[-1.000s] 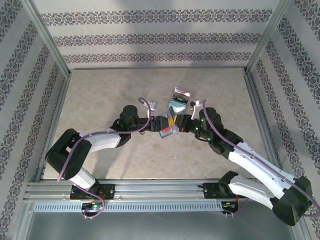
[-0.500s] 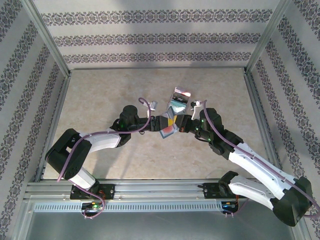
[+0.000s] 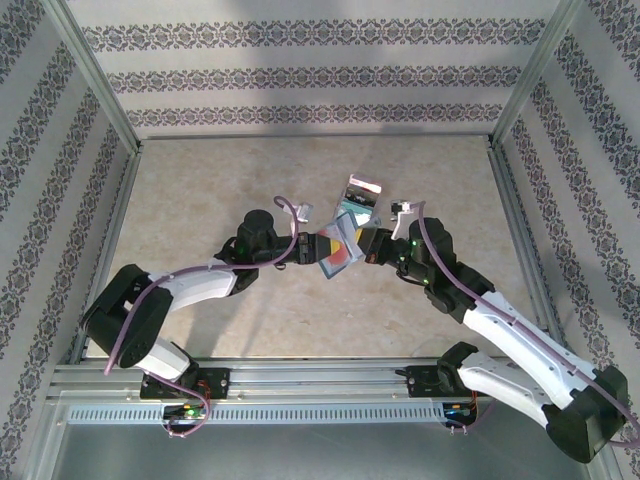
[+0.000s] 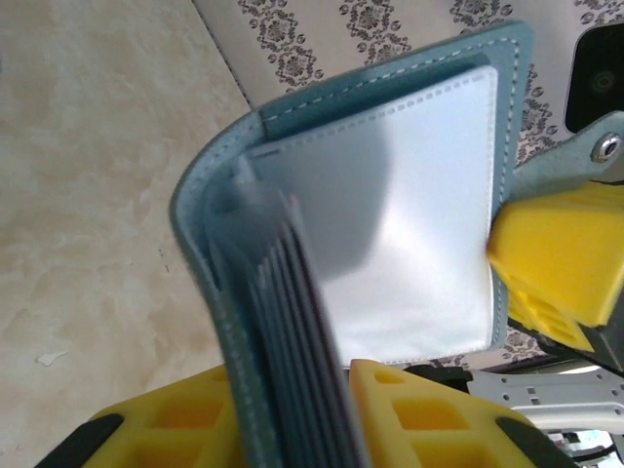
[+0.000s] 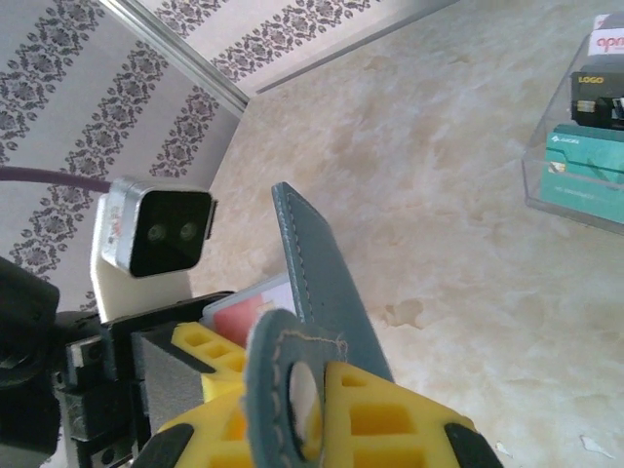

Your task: Take the credit cards out of the card holder

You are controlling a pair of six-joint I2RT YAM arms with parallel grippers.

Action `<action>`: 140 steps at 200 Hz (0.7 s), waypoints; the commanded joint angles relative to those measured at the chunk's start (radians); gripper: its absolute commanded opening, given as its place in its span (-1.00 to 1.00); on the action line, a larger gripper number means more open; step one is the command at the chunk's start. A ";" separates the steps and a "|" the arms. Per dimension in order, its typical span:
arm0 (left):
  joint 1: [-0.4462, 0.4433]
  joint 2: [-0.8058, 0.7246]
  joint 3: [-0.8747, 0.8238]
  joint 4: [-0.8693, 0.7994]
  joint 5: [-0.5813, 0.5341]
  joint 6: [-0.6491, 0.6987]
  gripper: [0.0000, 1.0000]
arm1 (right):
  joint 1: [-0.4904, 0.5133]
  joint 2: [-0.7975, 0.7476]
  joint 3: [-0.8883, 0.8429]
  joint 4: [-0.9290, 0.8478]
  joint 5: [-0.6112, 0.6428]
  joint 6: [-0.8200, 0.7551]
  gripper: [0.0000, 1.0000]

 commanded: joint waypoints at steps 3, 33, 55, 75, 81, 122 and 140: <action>-0.006 -0.063 0.030 -0.143 0.005 0.111 -0.49 | -0.011 -0.021 -0.005 -0.059 0.060 -0.009 -0.69; -0.007 -0.099 0.057 -0.325 -0.007 0.213 -0.57 | -0.013 -0.052 0.002 -0.150 0.122 -0.033 -0.26; -0.007 -0.130 0.067 -0.405 -0.007 0.270 -0.62 | -0.015 -0.072 0.019 -0.227 0.183 -0.052 -0.03; -0.007 -0.146 0.086 -0.488 -0.023 0.316 -0.62 | -0.015 -0.089 0.033 -0.288 0.236 -0.067 0.06; -0.007 -0.145 0.090 -0.505 -0.026 0.324 -0.62 | -0.015 -0.093 0.036 -0.306 0.251 -0.070 0.07; -0.006 -0.088 0.116 -0.599 -0.028 0.316 -0.60 | -0.015 -0.114 0.063 -0.396 0.331 -0.083 0.15; -0.007 -0.048 0.122 -0.622 -0.028 0.307 -0.59 | -0.016 -0.121 0.074 -0.430 0.364 -0.082 0.17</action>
